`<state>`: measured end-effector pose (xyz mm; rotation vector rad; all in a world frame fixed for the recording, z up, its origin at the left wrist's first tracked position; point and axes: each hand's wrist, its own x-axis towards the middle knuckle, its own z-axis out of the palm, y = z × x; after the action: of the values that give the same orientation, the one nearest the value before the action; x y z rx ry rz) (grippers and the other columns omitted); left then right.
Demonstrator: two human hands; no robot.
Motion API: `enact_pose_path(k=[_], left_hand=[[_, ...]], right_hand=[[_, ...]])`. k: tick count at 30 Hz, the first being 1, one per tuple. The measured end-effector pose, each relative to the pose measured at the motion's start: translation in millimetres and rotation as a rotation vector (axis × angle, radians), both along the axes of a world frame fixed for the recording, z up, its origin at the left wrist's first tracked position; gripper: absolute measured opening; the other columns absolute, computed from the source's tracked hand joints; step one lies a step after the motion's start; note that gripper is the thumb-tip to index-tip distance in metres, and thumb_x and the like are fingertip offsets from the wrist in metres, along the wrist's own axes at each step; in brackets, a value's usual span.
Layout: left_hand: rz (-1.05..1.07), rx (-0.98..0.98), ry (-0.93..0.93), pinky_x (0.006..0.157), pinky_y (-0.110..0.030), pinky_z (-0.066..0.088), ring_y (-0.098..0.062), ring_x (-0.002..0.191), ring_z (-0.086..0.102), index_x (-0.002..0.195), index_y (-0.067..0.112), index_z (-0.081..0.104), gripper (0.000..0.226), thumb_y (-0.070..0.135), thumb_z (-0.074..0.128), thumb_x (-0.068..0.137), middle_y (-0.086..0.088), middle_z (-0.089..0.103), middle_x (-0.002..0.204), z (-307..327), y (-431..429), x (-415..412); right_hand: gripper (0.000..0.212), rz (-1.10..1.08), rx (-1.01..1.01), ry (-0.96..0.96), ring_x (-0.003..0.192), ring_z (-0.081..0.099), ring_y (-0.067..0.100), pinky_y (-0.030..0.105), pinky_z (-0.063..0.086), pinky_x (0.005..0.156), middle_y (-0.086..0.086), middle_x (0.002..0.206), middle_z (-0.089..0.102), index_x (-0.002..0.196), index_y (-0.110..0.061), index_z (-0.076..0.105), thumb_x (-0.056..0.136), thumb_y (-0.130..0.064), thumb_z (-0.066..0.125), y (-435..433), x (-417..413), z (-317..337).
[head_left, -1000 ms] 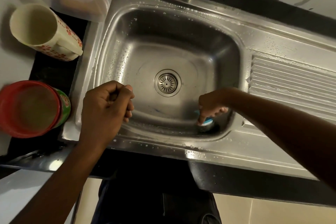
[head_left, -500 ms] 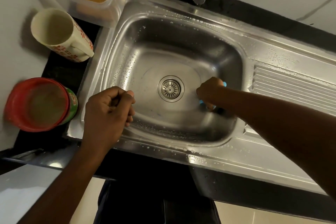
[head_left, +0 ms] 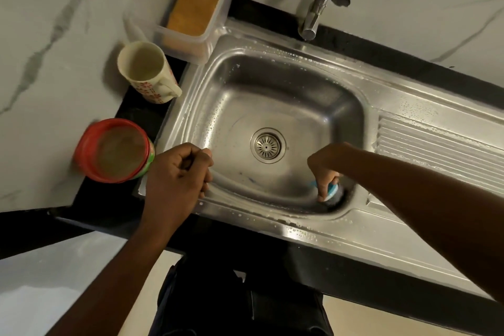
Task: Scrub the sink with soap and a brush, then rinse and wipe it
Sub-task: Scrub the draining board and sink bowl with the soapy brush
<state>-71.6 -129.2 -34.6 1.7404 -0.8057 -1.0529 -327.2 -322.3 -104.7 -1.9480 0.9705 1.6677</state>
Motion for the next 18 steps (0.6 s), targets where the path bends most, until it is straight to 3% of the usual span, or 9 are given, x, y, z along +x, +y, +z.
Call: enact_pose_path(k=[2,5,9,11,14,18], left_hand=[[0.009,-0.010,-0.001,0.057,-0.037,0.055,-0.027,0.053,0.061,0.078,0.006,0.068,0.029,0.017,0.065,0.104,-0.011,0.066,0.063,5.2,5.3,4.1],[0.035,-0.012,0.006,0.056,-0.037,0.054,-0.026,0.053,0.062,0.079,0.004,0.067,0.027,0.016,0.065,0.103,-0.014,0.066,0.063,11.2,11.5,9.2],[0.059,-0.010,-0.015,0.055,-0.037,0.055,-0.022,0.053,0.063,0.081,0.004,0.068,0.025,0.015,0.065,0.103,-0.013,0.067,0.064,21.1,20.2,16.7],[0.091,-0.011,-0.028,0.054,-0.034,0.056,-0.023,0.054,0.063,0.082,0.005,0.069,0.024,0.015,0.065,0.103,-0.013,0.067,0.065,25.9,25.2,21.5],[0.157,-0.001,-0.042,0.055,-0.029,0.057,-0.026,0.057,0.065,0.083,0.005,0.070,0.024,0.016,0.065,0.104,-0.013,0.069,0.067,30.4,33.5,29.1],[0.244,0.021,-0.063,0.055,-0.030,0.056,-0.023,0.055,0.066,0.081,0.008,0.072,0.026,0.019,0.066,0.103,-0.010,0.070,0.064,32.8,46.2,40.6]], right_hand=[[0.046,-0.052,-0.011,-0.064,0.051,0.056,0.011,0.018,0.045,0.052,-0.005,0.063,0.065,0.074,-0.015,0.069,0.072,-0.056,0.090,0.8,-2.6,11.7],[0.053,-0.192,-0.027,-0.254,0.044,0.049,0.011,0.018,0.040,0.042,-0.001,0.061,0.063,0.086,-0.009,0.077,0.076,-0.060,0.085,0.1,-1.3,29.2],[0.047,-0.399,-0.039,-0.601,0.049,0.055,0.013,0.025,0.047,0.047,0.000,0.065,0.067,0.098,-0.016,0.077,0.085,-0.060,0.077,-2.7,27.4,56.0],[0.041,-0.445,-0.039,-0.763,0.051,0.056,0.010,0.022,0.047,0.047,0.003,0.071,0.068,0.102,-0.015,0.076,0.092,-0.055,0.071,1.2,49.5,73.9],[0.037,-0.414,-0.084,-0.979,0.051,0.056,0.004,0.016,0.043,0.049,-0.001,0.074,0.068,0.107,-0.012,0.076,0.097,-0.047,0.068,9.3,87.0,99.1],[0.035,-0.313,-0.144,-1.184,0.060,0.060,0.003,0.018,0.043,0.058,-0.006,0.074,0.069,0.108,-0.019,0.077,0.095,-0.051,0.069,23.1,143.5,112.5]])
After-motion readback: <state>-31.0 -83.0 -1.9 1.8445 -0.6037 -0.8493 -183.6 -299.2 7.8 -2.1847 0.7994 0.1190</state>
